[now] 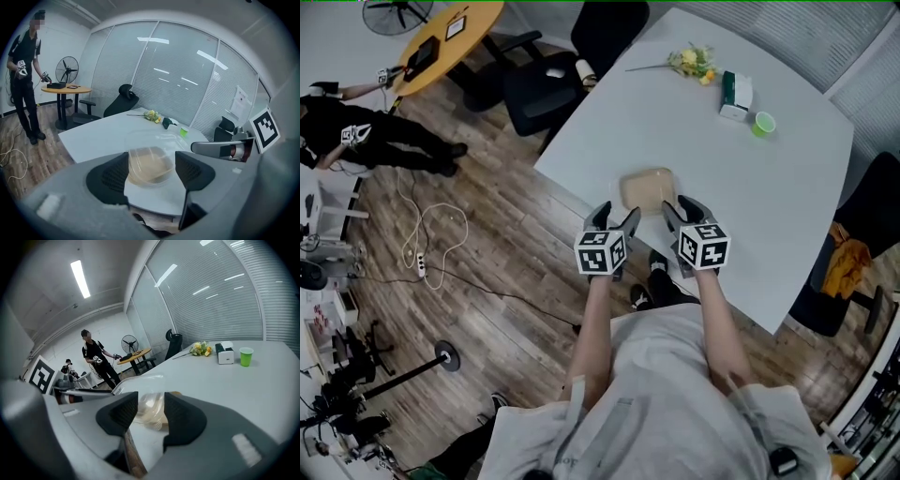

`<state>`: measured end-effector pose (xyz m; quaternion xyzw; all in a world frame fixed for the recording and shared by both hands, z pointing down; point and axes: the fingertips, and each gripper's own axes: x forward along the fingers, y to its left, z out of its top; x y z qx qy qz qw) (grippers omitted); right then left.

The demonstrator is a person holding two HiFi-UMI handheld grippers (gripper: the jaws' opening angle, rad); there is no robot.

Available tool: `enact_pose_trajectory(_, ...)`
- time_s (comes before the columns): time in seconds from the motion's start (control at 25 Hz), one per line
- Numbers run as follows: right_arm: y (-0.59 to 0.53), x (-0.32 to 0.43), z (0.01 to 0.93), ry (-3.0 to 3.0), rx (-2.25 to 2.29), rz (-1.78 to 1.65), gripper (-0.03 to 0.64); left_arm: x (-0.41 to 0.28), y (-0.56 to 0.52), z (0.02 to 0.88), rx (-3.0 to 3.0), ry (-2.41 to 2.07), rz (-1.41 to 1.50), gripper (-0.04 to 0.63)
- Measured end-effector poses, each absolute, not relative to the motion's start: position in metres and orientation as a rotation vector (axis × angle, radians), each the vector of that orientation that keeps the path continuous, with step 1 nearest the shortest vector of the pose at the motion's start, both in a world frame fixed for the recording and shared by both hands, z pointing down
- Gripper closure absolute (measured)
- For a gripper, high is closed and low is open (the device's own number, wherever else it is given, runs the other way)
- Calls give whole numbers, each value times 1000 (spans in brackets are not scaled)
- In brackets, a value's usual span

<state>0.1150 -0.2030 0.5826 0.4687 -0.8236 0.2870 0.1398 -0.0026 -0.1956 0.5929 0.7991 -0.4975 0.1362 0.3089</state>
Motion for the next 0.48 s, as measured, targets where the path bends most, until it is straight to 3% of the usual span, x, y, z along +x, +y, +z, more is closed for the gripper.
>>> enact_pose_trajectory(0.48, -157, 111, 559, -2400, 1416, 768, 463, -10, -150, 569, 2154, -1332, 280, 298)
